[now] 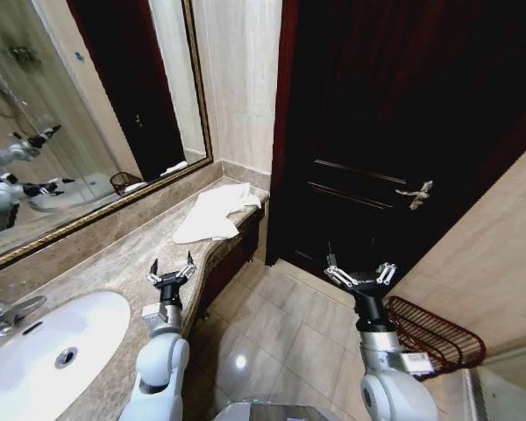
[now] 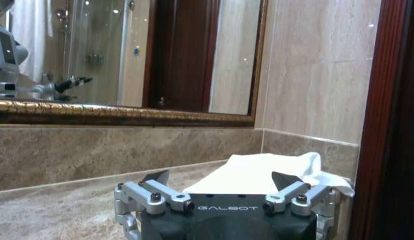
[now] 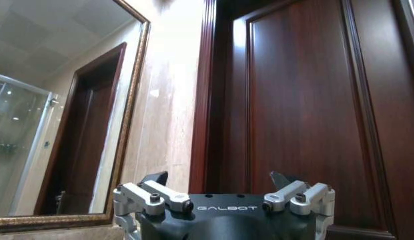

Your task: Discard the used towel into the hamper.

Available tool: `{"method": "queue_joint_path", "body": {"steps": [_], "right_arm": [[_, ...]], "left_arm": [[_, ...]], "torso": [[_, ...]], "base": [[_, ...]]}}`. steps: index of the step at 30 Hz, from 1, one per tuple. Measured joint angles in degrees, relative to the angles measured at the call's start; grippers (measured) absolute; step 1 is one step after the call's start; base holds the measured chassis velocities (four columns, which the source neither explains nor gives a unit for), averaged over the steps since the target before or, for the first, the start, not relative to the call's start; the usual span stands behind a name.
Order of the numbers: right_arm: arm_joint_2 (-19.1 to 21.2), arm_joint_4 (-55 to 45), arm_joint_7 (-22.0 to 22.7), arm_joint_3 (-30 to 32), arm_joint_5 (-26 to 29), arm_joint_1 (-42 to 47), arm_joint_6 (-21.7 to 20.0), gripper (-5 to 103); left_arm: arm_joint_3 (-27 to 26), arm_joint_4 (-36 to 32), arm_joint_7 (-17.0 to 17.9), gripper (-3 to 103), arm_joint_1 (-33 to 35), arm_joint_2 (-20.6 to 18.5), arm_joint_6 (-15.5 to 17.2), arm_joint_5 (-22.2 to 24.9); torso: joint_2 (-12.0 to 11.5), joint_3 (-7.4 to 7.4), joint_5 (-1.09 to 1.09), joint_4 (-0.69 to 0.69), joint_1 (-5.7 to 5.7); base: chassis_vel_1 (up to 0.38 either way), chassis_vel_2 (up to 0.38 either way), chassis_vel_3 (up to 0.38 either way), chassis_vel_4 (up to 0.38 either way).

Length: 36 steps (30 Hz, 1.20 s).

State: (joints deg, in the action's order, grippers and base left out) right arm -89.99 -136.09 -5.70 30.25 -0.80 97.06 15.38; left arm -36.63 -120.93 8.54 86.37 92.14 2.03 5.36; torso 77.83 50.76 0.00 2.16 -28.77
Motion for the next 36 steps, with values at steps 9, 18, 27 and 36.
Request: {"method": "queue_joint_path", "body": {"steps": [9, 18, 27, 36], "right_arm": [[-0.40, 0.65, -0.69, -0.42, -0.07, -0.48, -0.10, 100], [-0.36, 1.26, -0.34, -0.43, -0.19, -0.72, 0.06, 100], [-0.14, 2.16, 0.92, -0.52, -1.03, -0.78, 2.13, 100], [0.12, 2.23, 2.13, -0.20, -1.22, -0.29, 2.26, 100]], "left_arm": [[0.27, 0.83, -0.27, 100, 0.03, 0.00, -0.55, 0.19], [1.02, 1.94, -0.73, 100, -0.61, 0.00, -0.28, -0.16], [2.88, 5.11, -0.28, 100, -4.06, -0.10, 2.72, 3.05], [4.91, 5.21, 4.41, 100, -5.31, -0.03, 13.33, 3.51]], "torso": [[0.01, -0.01, 0.00, 0.01, 0.02], [0.00, 0.00, 0.00, 0.01, -0.01], [-0.02, 0.03, -0.01, 0.01, -0.09], [0.01, -0.01, -0.01, 0.01, 0.04]], "base": [[-0.064, 0.050, 0.051, -0.062], [-0.180, 0.191, 0.202, -0.189], [-0.221, 0.229, 0.196, -0.165], [-0.023, 0.015, -0.038, -0.005]]}}
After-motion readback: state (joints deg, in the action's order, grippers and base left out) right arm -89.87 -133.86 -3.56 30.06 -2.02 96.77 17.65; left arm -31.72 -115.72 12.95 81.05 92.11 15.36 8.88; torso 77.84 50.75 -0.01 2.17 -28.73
